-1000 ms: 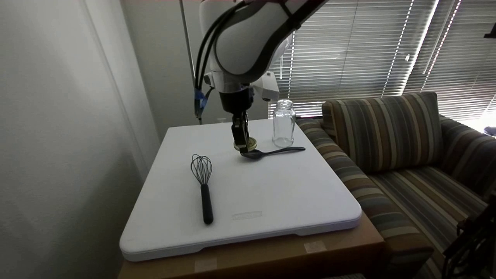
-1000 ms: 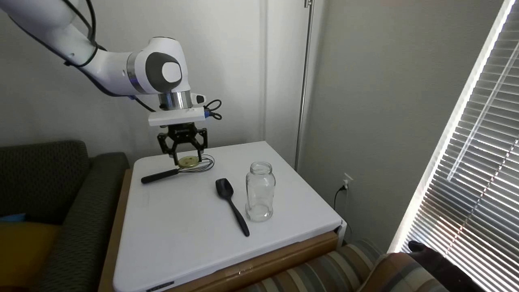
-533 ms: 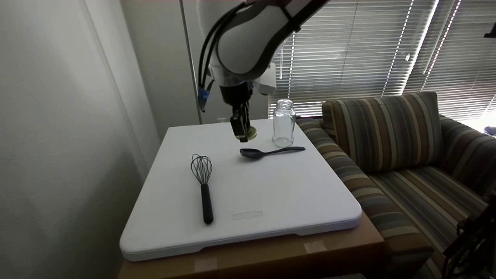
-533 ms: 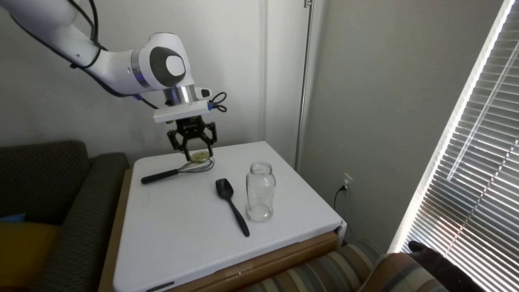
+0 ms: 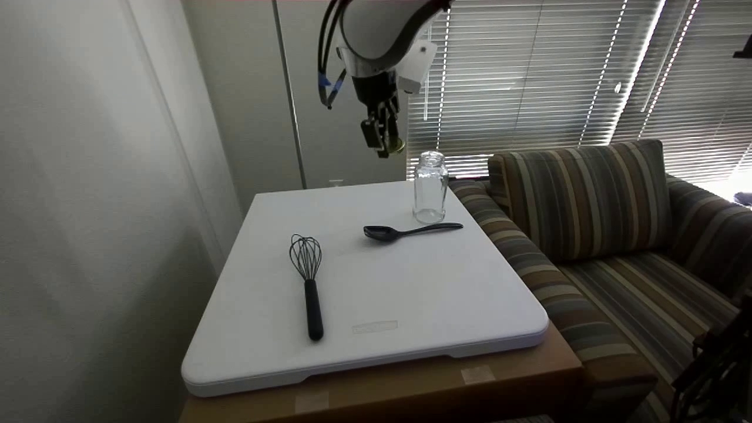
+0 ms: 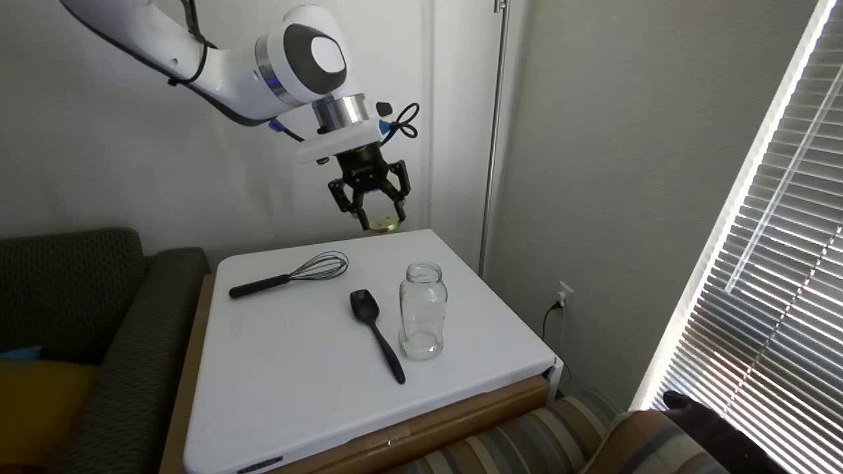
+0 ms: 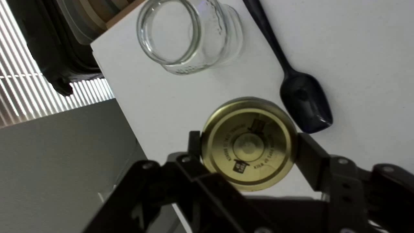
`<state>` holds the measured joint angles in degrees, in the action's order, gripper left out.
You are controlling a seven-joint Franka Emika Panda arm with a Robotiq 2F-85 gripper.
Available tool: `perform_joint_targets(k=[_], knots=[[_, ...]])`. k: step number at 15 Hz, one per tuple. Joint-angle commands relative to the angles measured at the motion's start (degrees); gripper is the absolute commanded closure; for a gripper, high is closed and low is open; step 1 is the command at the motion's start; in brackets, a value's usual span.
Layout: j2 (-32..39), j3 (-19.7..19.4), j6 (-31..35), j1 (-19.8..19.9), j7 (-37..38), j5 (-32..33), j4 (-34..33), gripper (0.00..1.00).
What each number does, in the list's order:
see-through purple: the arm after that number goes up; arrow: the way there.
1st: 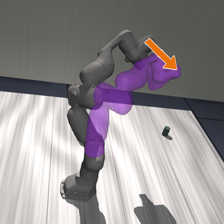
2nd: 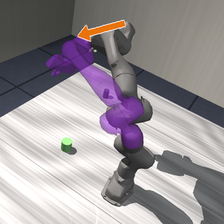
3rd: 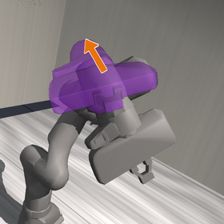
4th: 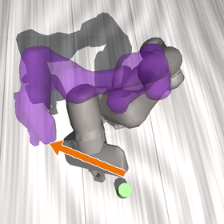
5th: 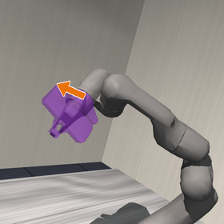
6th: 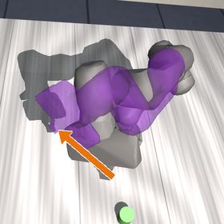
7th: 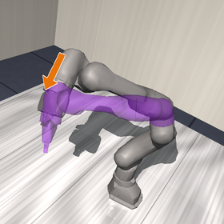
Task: Put the metal lid on the jar
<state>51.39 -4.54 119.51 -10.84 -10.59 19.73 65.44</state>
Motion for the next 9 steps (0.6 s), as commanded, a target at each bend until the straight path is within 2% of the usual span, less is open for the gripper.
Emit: perform_joint_targets(k=[1,9], knots=[[1.97,-1.73,-5.41,1.19,4.5,0.39,-6.56,0.52],[1.56,-2.67,-8.17,6.21,16.16,-3.67,-8.38,0.52]])
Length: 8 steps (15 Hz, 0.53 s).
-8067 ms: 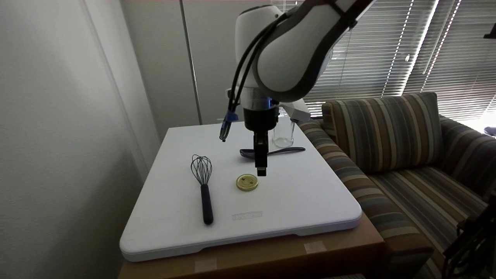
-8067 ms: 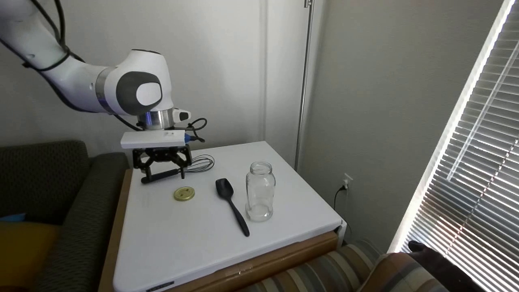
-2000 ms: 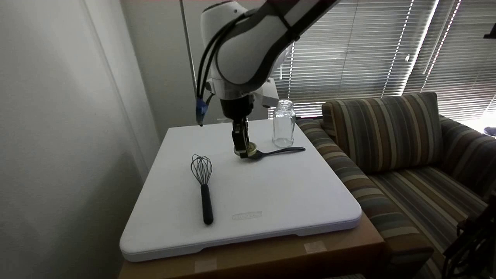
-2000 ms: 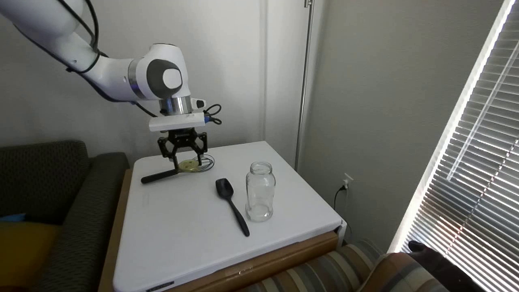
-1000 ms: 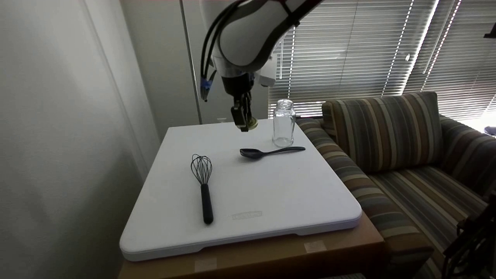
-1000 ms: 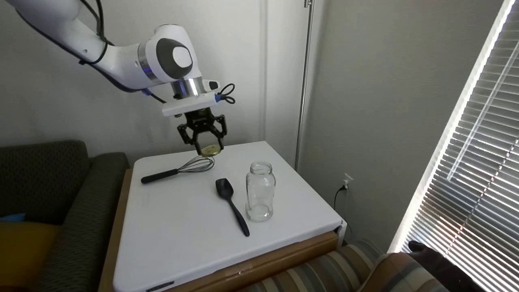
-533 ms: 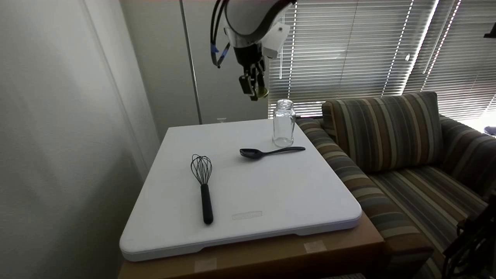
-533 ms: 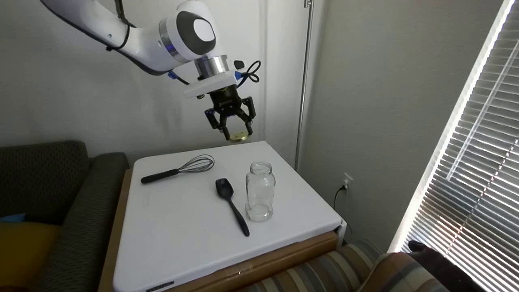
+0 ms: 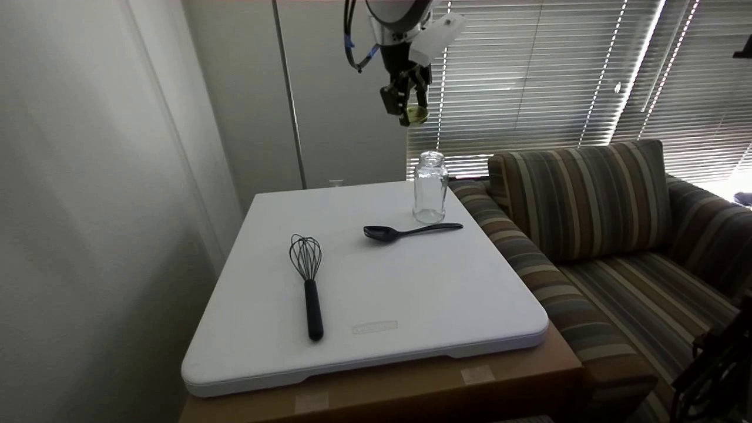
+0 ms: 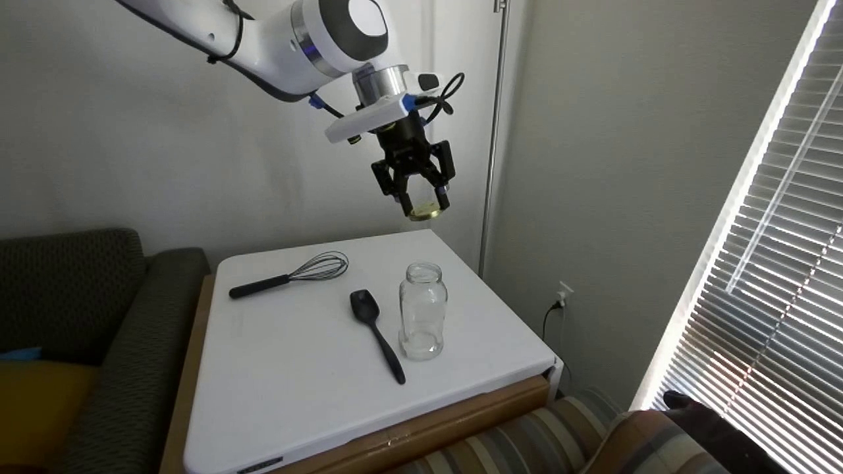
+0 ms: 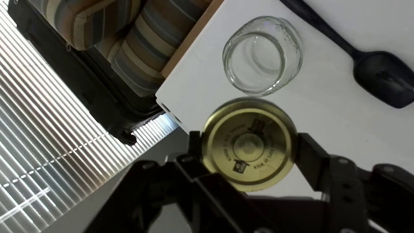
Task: Put the metal lid on the jar
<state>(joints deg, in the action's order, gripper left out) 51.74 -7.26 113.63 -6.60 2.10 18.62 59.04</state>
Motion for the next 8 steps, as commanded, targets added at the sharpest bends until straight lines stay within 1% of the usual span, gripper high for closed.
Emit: perform_joint_targets(k=[1,4,8], knots=[[1.39,0.34,-2.44,2.78,4.3,-3.58,-1.97,0.52],[2.14,0.84,-2.82,4.55,6.14,-6.68,-1.91,0.52],[4.07,1.34,-2.38,5.75,7.24,-10.08,-1.89,0.52]])
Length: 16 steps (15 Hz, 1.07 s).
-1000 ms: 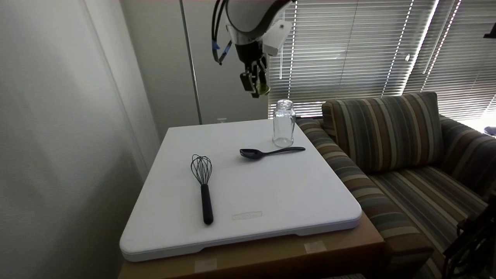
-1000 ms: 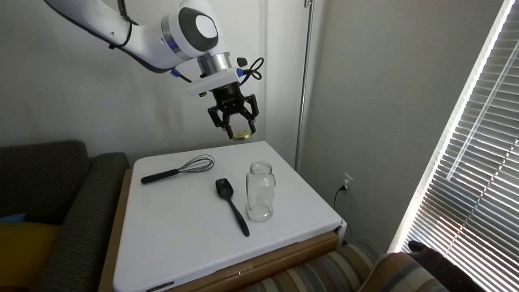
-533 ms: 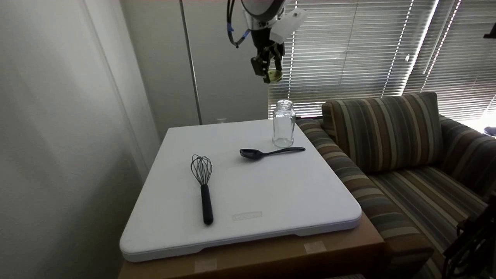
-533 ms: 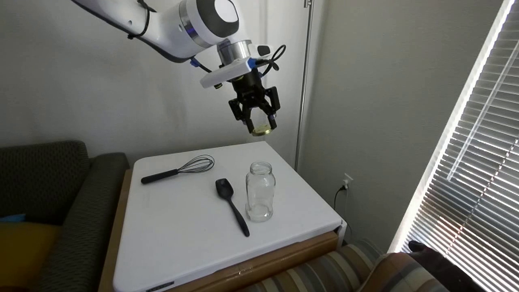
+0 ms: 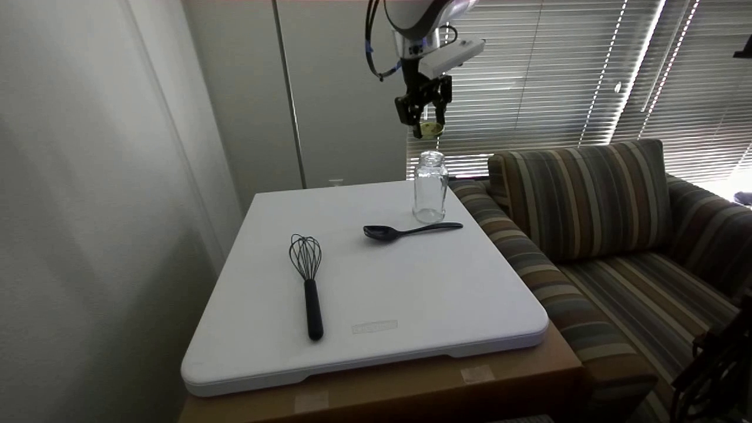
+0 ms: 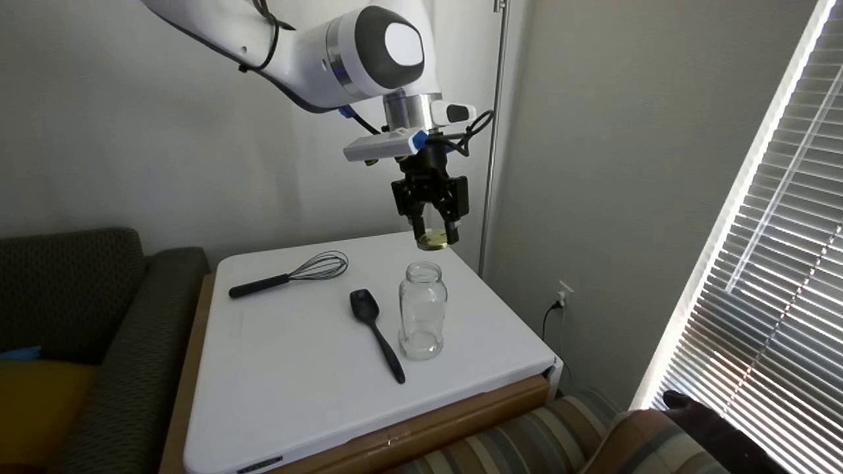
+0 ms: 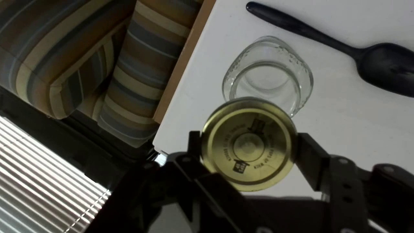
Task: Put the metal lid on the jar
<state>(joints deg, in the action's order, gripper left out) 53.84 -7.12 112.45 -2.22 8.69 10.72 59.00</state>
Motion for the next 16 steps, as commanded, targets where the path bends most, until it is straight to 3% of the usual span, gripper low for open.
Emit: perform_joint_targets(k=[1,16], knots=[[2.56,1.33,-1.34,1.51,0.63,-2.89,-2.0,0.52],[4.02,2.09,-1.37,3.56,2.59,-8.65,-0.94,0.52]])
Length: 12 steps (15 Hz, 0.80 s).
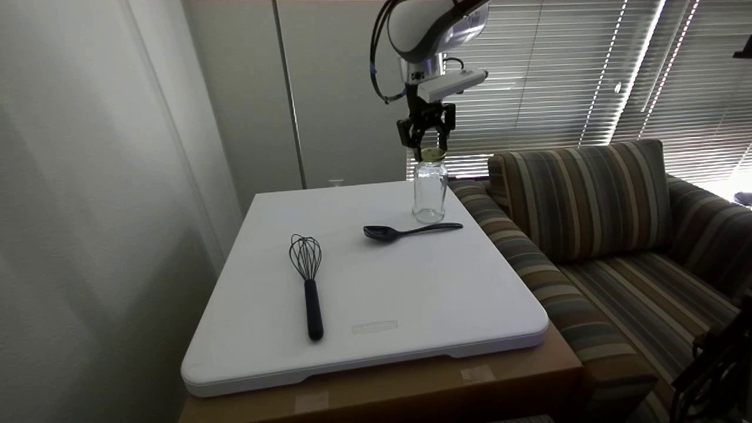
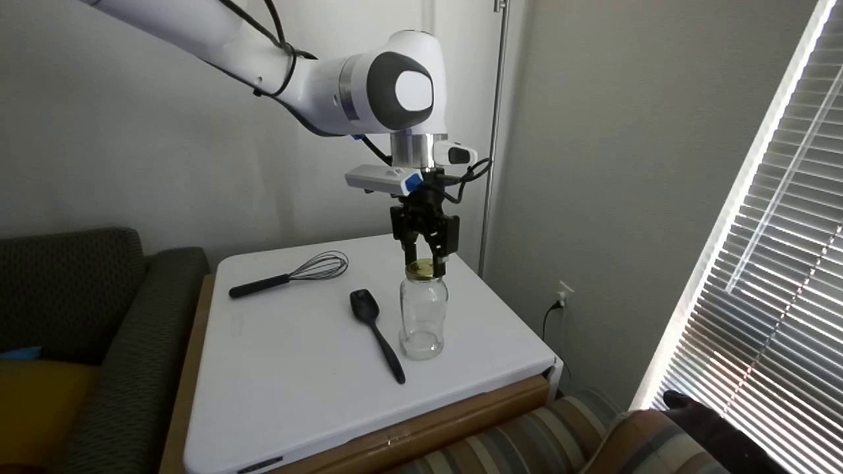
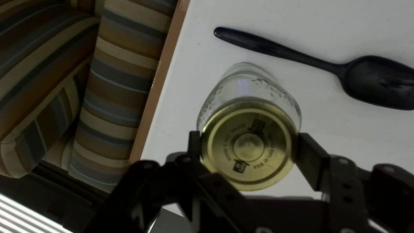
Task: Put the metal lid on the jar
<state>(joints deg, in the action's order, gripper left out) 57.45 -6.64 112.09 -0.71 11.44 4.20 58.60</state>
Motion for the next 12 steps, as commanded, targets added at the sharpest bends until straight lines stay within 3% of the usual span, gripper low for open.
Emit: perform_joint_targets(k=[1,10,11,12], knots=[[0.5,1.98,-0.92,2.55,-0.53,-3.08,-0.42,0.52],[0.78,2.47,-0.53,3.46,-0.03,-5.61,-0.48,0.52],[0.76,2.38,-0.75,3.34,0.26,-5.55,-0.53,0.48],[0.72,2.36,-0.72,3.28,0.3,-5.5,-0.5,0.07]])
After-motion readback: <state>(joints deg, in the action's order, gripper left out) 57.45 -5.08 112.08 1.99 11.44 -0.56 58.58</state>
